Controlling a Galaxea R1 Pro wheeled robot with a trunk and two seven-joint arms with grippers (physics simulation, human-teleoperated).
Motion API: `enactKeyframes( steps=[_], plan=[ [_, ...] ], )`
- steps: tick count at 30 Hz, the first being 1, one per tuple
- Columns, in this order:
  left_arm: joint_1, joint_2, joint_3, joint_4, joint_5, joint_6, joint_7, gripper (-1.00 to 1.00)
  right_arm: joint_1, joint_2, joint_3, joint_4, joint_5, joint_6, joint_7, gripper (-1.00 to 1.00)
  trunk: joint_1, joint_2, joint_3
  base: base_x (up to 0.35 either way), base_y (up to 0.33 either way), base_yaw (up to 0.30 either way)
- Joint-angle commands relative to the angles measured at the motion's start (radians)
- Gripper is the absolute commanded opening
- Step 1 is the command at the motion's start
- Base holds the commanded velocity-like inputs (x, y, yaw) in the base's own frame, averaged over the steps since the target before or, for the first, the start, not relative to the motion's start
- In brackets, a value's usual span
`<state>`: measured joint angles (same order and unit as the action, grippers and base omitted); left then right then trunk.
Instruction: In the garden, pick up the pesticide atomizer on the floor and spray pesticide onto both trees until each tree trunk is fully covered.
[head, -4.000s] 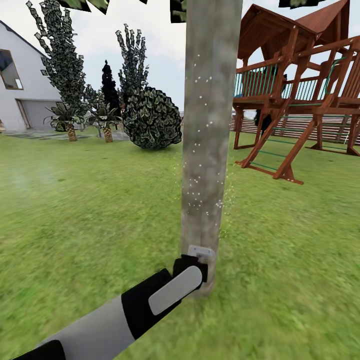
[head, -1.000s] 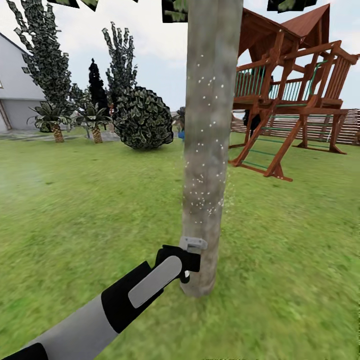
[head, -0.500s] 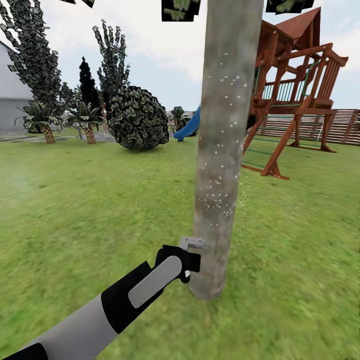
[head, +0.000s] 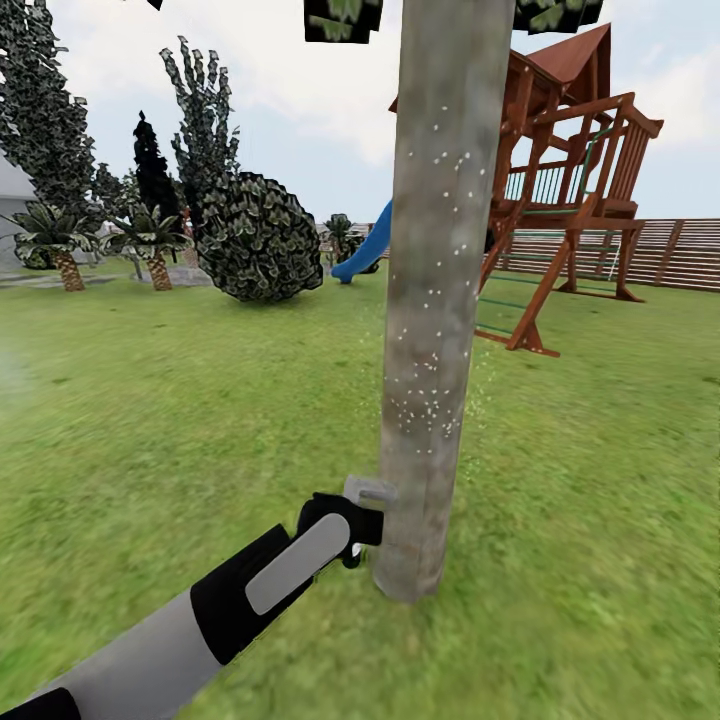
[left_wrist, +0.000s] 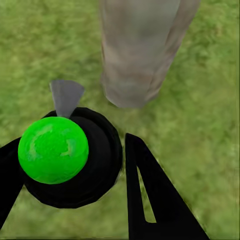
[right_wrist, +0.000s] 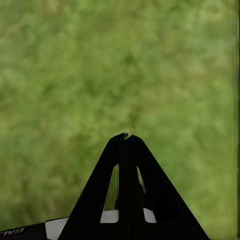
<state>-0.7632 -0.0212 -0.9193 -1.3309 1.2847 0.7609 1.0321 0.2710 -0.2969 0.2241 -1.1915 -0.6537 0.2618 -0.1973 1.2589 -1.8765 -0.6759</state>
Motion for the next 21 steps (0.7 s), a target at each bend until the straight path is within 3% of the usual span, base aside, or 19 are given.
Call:
enactKeyframes(
  steps=[1, 4, 6, 7, 8, 10, 12, 14, 18, 21],
  plan=[
    [0.000, 0.014, -0.001, 0.000, 0.007, 0.002, 0.012, -1.00, -0.002, -0.004, 0.002, -0.003, -0.008, 0.003, -0.010, -1.00, 0.000, -0.001, -0.001, 0.000, 0.000, -0.001],
    [0.002, 0.037, -0.005, 0.035, -0.008, 0.002, 0.017, -1.00, -0.019, -0.014, -0.021, -0.007, -0.007, 0.008, -0.013, -1.00, 0.000, -0.001, -0.001, 0.000, 0.000, 0.000],
    [0.014, 0.039, -0.026, 0.090, -0.120, 0.000, 0.014, -1.00, -0.033, -0.018, -0.076, -0.009, -0.005, 0.015, -0.010, -1.00, 0.000, -0.001, -0.001, 0.000, 0.000, 0.000],
    [0.040, 0.039, -0.033, 0.104, -0.193, -0.017, 0.004, -1.00, -0.038, -0.020, -0.095, -0.010, -0.004, 0.016, -0.010, -1.00, 0.000, -0.001, -0.001, 0.000, 0.000, 0.000],
    [0.083, 0.039, -0.039, 0.116, -0.294, -0.073, -0.029, -1.00, -0.055, -0.021, -0.117, -0.010, -0.003, 0.018, -0.008, -1.00, 0.000, -0.001, -0.001, 0.000, 0.000, 0.000],
    [0.121, 0.040, -0.043, 0.126, -0.384, -0.139, -0.080, -1.00, -0.079, -0.026, -0.131, -0.011, -0.004, 0.020, -0.007, -1.00, 0.000, -0.001, -0.001, 0.000, 0.000, 0.000],
    [0.161, 0.052, -0.045, 0.133, -0.443, -0.179, -0.144, -1.00, -0.110, -0.060, -0.140, -0.012, -0.006, 0.052, -0.006, -1.00, 0.000, -0.001, -0.001, 0.000, 0.000, 0.000],
    [0.173, 0.087, -0.045, 0.133, -0.471, -0.215, -0.187, -1.00, -0.137, -0.073, -0.144, -0.015, -0.007, 0.089, -0.005, -1.00, 0.000, -0.001, -0.001, 0.000, 0.000, 0.000],
    [0.198, 0.199, -0.047, 0.133, -0.520, -0.387, -0.310, -1.00, -0.210, -0.084, -0.147, -0.018, -0.007, 0.125, -0.004, -1.00, 0.000, -0.001, -0.001, 0.000, 0.000, 0.000],
    [0.258, 0.253, -0.046, 0.134, -0.600, -0.548, -0.364, -1.00, -0.286, -0.086, -0.176, -0.026, -0.006, 0.218, -0.002, -1.00, 0.000, -0.001, -0.001, 0.000, 0.000, 0.000]
  ],
)
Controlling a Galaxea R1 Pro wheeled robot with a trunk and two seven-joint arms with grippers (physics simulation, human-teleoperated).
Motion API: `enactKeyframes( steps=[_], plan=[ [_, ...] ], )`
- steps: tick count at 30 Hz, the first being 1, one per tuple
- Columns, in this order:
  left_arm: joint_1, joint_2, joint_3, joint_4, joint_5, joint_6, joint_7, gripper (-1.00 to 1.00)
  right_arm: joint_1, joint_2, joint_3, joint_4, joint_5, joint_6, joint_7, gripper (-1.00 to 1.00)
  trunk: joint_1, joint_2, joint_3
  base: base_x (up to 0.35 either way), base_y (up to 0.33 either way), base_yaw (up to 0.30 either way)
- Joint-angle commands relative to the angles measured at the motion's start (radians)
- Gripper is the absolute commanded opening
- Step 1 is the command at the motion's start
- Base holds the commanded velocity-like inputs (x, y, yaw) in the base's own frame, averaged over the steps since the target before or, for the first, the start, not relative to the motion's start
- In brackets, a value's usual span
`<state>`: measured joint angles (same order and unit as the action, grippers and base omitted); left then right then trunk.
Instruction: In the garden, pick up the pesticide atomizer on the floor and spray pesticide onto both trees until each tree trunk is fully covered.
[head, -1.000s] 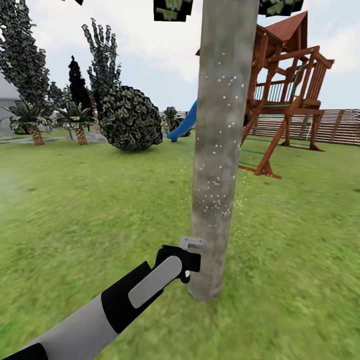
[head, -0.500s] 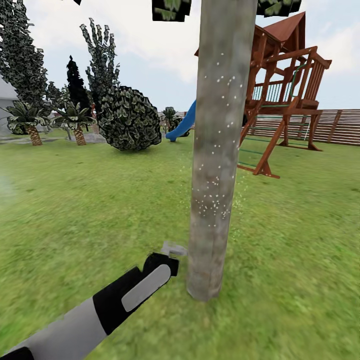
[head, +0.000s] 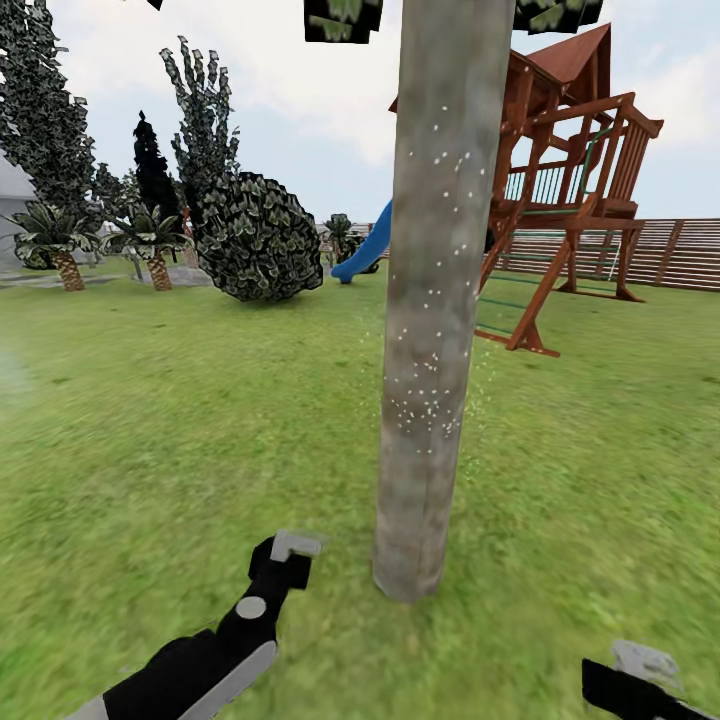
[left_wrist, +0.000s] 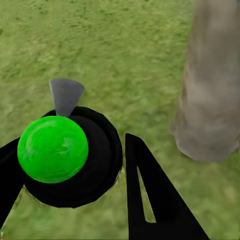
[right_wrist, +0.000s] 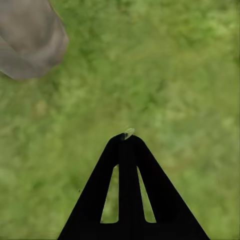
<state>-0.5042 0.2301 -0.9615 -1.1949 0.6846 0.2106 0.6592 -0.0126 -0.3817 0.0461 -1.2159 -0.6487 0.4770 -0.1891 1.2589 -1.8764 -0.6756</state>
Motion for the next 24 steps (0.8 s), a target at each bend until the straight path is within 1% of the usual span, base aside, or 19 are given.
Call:
enactKeyframes(
  steps=[1, 2, 3, 4, 5, 6, 7, 9, 10, 12, 13, 14, 16, 17, 18, 19, 21, 24],
  plan=[
    [0.008, 0.024, -0.004, -0.003, -0.015, -0.030, -0.026, -1.00, -0.017, -0.001, -0.006, -0.007, -0.010, 0.023, -0.010, -1.00, 0.000, -0.001, -0.001, 0.000, 0.000, 0.000],
    [0.013, 0.049, -0.004, -0.003, -0.024, -0.055, -0.076, -1.00, -0.031, -0.001, -0.011, -0.015, -0.010, 0.040, -0.009, -1.00, 0.000, -0.001, -0.001, 0.000, 0.000, 0.000],
    [0.016, 0.083, -0.003, -0.003, -0.030, -0.084, -0.146, -1.00, -0.043, -0.001, -0.014, -0.028, -0.011, 0.060, -0.009, -1.00, 0.000, -0.001, -0.001, 0.000, 0.000, 0.000],
    [0.022, 0.127, -0.002, -0.003, -0.032, -0.140, -0.244, -1.00, -0.053, -0.001, -0.017, -0.052, -0.012, 0.090, -0.003, -1.00, 0.000, -0.001, -0.001, 0.000, 0.000, 0.000],
    [0.033, 0.151, -0.002, -0.002, -0.032, -0.184, -0.311, -1.00, -0.057, -0.001, -0.018, -0.072, -0.012, 0.109, 0.008, -1.00, 0.000, -0.001, -0.001, 0.000, 0.000, 0.000],
    [0.049, 0.167, 0.000, -0.002, -0.032, -0.223, -0.382, -1.00, -0.060, 0.000, -0.019, -0.092, -0.011, 0.127, 0.022, -1.00, 0.000, -0.001, -0.001, 0.000, 0.000, 0.000],
    [0.083, 0.183, 0.005, -0.001, -0.034, -0.260, -0.519, -1.00, -0.069, 0.000, -0.019, -0.130, -0.012, 0.160, 0.043, -1.00, 0.000, -0.001, -0.001, 0.000, 0.000, 0.000],
    [0.111, 0.206, 0.017, 0.009, -0.033, -0.284, -0.708, -1.00, -0.088, 0.000, -0.020, -0.195, -0.017, 0.231, 0.058, -1.00, 0.000, -0.001, -0.001, 0.000, 0.000, 0.000],
    [0.118, 0.218, 0.036, 0.018, -0.031, -0.290, -0.805, -1.00, -0.095, 0.000, -0.021, -0.234, -0.020, 0.267, 0.062, -1.00, 0.000, -0.001, -0.001, 0.000, 0.000, 0.000],
    [0.127, 0.230, 0.105, 0.053, -0.032, -0.297, -1.011, -1.00, -0.109, 0.000, -0.021, -0.305, -0.024, 0.330, 0.081, -1.00, 0.000, -0.001, -0.001, 0.000, 0.000, 0.000],
    [0.129, 0.231, 0.141, 0.081, -0.035, -0.301, -1.100, -1.00, -0.117, 0.001, -0.022, -0.330, -0.024, 0.367, 0.105, -1.00, 0.000, -0.001, -0.001, 0.000, 0.000, 0.000],
    [0.130, 0.231, 0.180, 0.116, -0.042, -0.309, -1.178, -1.00, -0.138, 0.002, -0.022, -0.351, -0.024, 0.412, 0.144, -1.00, 0.000, -0.001, -0.001, 0.000, 0.000, 0.000],
    [0.131, 0.229, 0.208, 0.142, -0.056, -0.324, -1.223, -1.00, -0.174, 0.002, -0.023, -0.365, -0.025, 0.457, 0.193, -1.00, 0.000, -0.001, -0.001, 0.000, 0.000, 0.000],
    [0.131, 0.228, 0.230, 0.150, -0.062, -0.331, -1.235, -1.00, -0.210, 0.003, -0.023, -0.371, -0.025, 0.500, 0.218, -1.00, 0.000, -0.001, -0.001, 0.000, 0.000, 0.000],
    [0.131, 0.227, 0.246, 0.151, -0.065, -0.338, -1.237, -1.00, -0.232, 0.004, -0.023, -0.373, -0.026, 0.527, 0.228, -1.00, 0.000, -0.001, -0.001, 0.000, 0.000, 0.000],
    [0.131, 0.226, 0.265, 0.147, -0.067, -0.361, -1.238, -1.00, -0.267, 0.005, -0.022, -0.376, -0.026, 0.554, 0.236, -1.00, 0.000, -0.001, -0.001, 0.000, 0.000, 0.000],
    [0.131, 0.226, 0.279, 0.142, -0.069, -0.397, -1.247, -1.00, -0.323, 0.008, -0.020, -0.383, -0.026, 0.570, 0.242, -1.00, 0.000, -0.001, -0.001, 0.000, 0.000, 0.000],
    [0.131, 0.225, 0.278, 0.134, -0.071, -0.411, -1.251, -1.00, -0.360, 0.007, -0.018, -0.387, -0.026, 0.570, 0.244, -1.00, 0.000, -0.001, -0.001, 0.000, 0.000, 0.000]
  ],
)
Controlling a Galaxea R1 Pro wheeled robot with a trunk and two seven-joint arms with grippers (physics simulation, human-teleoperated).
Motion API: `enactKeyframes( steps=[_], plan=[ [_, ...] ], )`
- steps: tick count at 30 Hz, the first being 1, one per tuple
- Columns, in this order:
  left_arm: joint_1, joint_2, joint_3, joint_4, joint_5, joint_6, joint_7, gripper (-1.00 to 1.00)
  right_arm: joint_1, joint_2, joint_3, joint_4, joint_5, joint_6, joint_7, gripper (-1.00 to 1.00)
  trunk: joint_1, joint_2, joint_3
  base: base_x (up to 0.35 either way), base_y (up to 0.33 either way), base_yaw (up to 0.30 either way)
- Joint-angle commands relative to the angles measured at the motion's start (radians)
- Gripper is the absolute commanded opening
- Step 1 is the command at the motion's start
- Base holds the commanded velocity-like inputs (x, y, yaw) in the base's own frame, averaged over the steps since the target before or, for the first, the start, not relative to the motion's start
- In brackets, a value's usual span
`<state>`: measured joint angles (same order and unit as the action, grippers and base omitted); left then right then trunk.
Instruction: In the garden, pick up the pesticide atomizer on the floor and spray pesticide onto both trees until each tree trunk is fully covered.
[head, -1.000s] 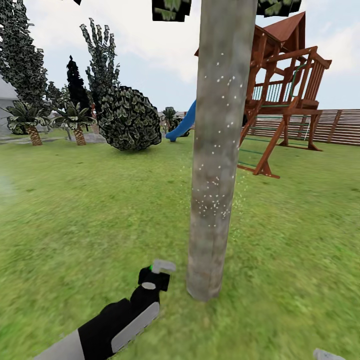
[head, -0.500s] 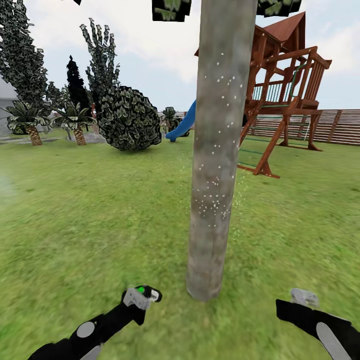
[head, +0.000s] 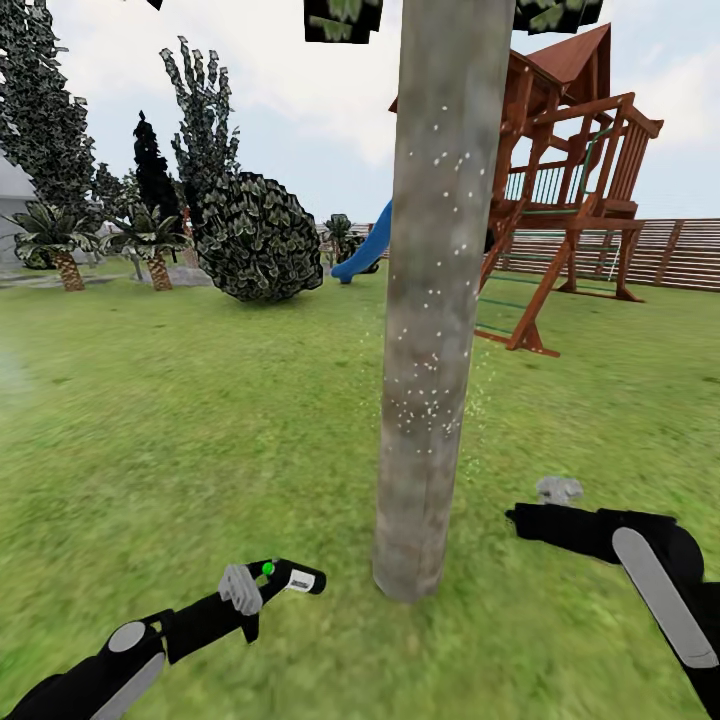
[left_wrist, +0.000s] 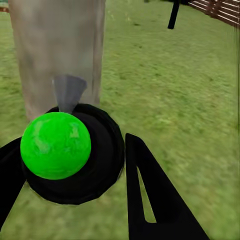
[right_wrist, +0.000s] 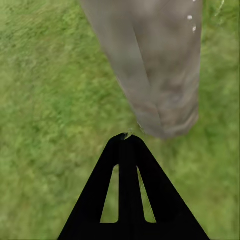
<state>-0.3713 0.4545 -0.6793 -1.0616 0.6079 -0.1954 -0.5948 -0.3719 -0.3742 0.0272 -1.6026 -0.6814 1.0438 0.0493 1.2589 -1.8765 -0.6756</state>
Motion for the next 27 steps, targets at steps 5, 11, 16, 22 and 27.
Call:
enactKeyframes(
  steps=[5, 11, 16, 22, 27],
  plan=[
    [-0.007, -0.015, -0.004, -0.025, -0.106, -0.003, 0.002, -1.00, -0.022, 0.001, 0.006, -0.002, 0.006, 0.003, 0.006, -1.00, 0.000, -0.001, -0.001, 0.000, 0.000, 0.000],
    [-0.011, -0.066, -0.010, -0.085, -0.143, 0.001, 0.002, -1.00, -0.024, -0.002, 0.004, -0.002, 0.005, 0.003, 0.016, -1.00, 0.000, -0.001, -0.001, 0.000, 0.000, 0.000],
    [-0.009, -0.085, -0.011, -0.168, -0.181, 0.013, -0.002, -1.00, -0.024, 0.001, 0.006, -0.002, 0.006, 0.003, 0.065, -1.00, 0.000, -0.001, -0.001, 0.000, 0.000, 0.000],
    [-0.009, -0.114, -0.011, -0.283, -0.205, 0.103, -0.018, -1.00, -0.023, 0.003, 0.009, -0.002, 0.005, 0.003, 0.070, -1.00, 0.000, -0.001, -0.001, 0.000, 0.000, 0.000],
    [-0.009, -0.174, -0.011, -0.281, -0.263, 0.115, -0.017, -1.00, -0.024, 0.004, 0.017, -0.002, -0.048, 0.003, 0.092, -1.00, 0.000, -0.001, -0.001, 0.000, 0.000, 0.000]
  ],
)
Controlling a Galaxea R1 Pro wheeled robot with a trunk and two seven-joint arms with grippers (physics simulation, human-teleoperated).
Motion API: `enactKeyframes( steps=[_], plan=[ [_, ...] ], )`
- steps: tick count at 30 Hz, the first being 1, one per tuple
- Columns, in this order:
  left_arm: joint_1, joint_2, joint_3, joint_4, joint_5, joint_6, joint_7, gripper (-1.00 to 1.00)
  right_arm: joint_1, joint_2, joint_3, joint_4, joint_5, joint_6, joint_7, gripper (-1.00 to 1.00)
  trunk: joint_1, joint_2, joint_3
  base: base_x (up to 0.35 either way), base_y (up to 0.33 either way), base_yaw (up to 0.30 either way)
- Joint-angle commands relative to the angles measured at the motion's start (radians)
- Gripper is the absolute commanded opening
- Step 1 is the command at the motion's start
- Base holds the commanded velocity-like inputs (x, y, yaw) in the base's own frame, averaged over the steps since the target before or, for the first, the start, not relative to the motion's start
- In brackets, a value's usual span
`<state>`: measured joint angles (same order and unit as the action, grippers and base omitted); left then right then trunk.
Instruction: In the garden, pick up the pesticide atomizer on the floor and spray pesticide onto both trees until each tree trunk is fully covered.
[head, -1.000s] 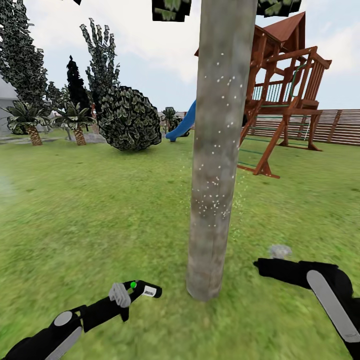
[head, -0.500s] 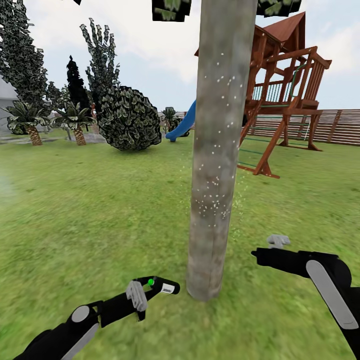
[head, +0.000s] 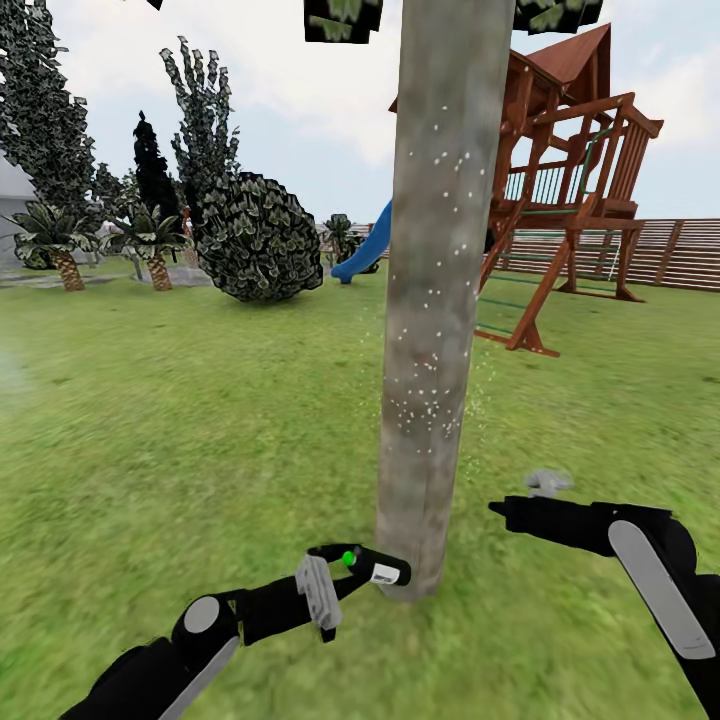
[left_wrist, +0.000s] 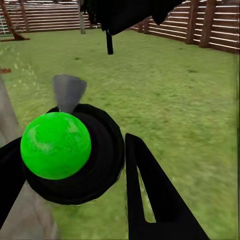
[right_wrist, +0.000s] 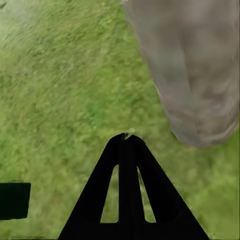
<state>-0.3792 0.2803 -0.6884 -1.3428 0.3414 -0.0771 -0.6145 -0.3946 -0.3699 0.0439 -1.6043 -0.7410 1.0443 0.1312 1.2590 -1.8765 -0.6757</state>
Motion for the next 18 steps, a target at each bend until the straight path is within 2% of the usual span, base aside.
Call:
enactKeyframes(
  steps=[1, 6, 11, 12, 15, 18],
  plan=[
    [-0.001, -0.010, -0.003, 0.001, 0.002, -0.004, 0.003, -1.00, -0.001, -0.001, 0.009, 0.000, -0.007, 0.003, 0.013, -1.00, 0.000, -0.001, -0.001, 0.000, 0.000, 0.000],
    [-0.001, -0.038, -0.010, 0.031, -0.003, 0.000, 0.002, -1.00, -0.001, 0.002, 0.059, 0.000, -0.036, 0.003, 0.017, -1.00, 0.000, -0.001, -0.001, 0.000, 0.000, 0.000],
    [-0.002, -0.045, -0.030, 0.046, -0.004, 0.007, 0.001, -1.00, -0.001, 0.004, 0.085, 0.000, -0.039, 0.003, 0.017, -1.00, 0.000, -0.001, -0.001, 0.000, 0.000, 0.000],
    [-0.002, -0.045, -0.031, 0.047, -0.013, 0.010, 0.000, -1.00, -0.001, 0.006, 0.087, 0.000, -0.039, 0.003, 0.017, -1.00, 0.000, -0.001, -0.001, 0.000, 0.000, 0.000],
    [-0.002, -0.054, -0.032, 0.048, -0.091, 0.029, -0.006, -1.00, -0.002, 0.018, 0.108, 0.000, -0.040, 0.003, 0.016, -1.00, 0.000, -0.001, -0.001, 0.000, 0.000, 0.000],
    [-0.002, -0.062, -0.032, 0.049, -0.109, 0.034, -0.016, -1.00, -0.003, 0.020, 0.119, 0.000, -0.040, 0.003, 0.016, -1.00, 0.000, -0.001, -0.001, 0.000, 0.000, 0.000]
  ],
)
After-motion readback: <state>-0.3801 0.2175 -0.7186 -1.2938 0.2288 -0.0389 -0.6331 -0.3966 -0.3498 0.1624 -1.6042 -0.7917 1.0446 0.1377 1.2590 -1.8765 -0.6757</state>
